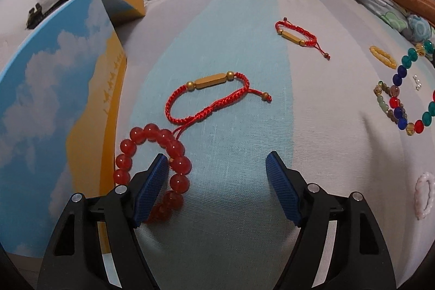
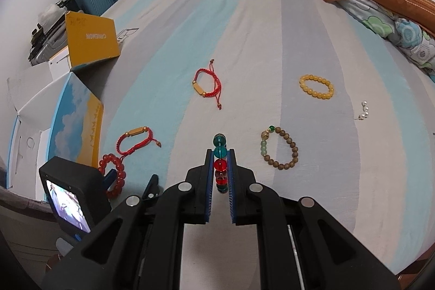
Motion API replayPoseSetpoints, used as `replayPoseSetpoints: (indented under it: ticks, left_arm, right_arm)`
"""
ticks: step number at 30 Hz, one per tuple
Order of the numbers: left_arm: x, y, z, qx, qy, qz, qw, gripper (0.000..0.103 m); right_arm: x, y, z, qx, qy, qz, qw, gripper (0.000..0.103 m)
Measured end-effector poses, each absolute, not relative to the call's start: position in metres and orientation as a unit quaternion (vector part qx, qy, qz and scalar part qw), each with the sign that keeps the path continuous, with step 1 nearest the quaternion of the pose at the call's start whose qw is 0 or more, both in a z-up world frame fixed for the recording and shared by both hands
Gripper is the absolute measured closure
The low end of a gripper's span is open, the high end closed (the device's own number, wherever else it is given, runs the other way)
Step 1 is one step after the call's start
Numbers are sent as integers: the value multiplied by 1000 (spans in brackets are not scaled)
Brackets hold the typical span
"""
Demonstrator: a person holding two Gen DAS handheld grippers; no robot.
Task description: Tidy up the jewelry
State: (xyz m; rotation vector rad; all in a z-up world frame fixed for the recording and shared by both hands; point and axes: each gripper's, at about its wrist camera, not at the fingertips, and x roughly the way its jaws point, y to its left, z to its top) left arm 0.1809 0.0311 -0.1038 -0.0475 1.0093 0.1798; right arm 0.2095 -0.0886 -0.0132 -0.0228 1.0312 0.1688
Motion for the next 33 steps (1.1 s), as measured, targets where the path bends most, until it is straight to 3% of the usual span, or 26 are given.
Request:
replayPoseSetpoints:
  ticks: [12,14,17,21,33]
  left_arm:
    - [174,32,-104,-41,486,118,865,30]
    - [174,33,-103,-48,488,110,864,35]
    - [172,31,-104,-55,490,99,864,50]
    - [170,25,-104,-53,492,80,865,89]
    - [169,24,-86,-76,490,42,867,91]
  right_arm:
    - [210,-91,-12,-9,491,78,867,94]
    - [209,-90,-12,-11,491,78,868,94]
    - [209,-90,-13,-12,491,79,868,94]
    - [209,-92,-12,-10,490,77,868,94]
    - [211,-96,-11,-6,489,76,869,94]
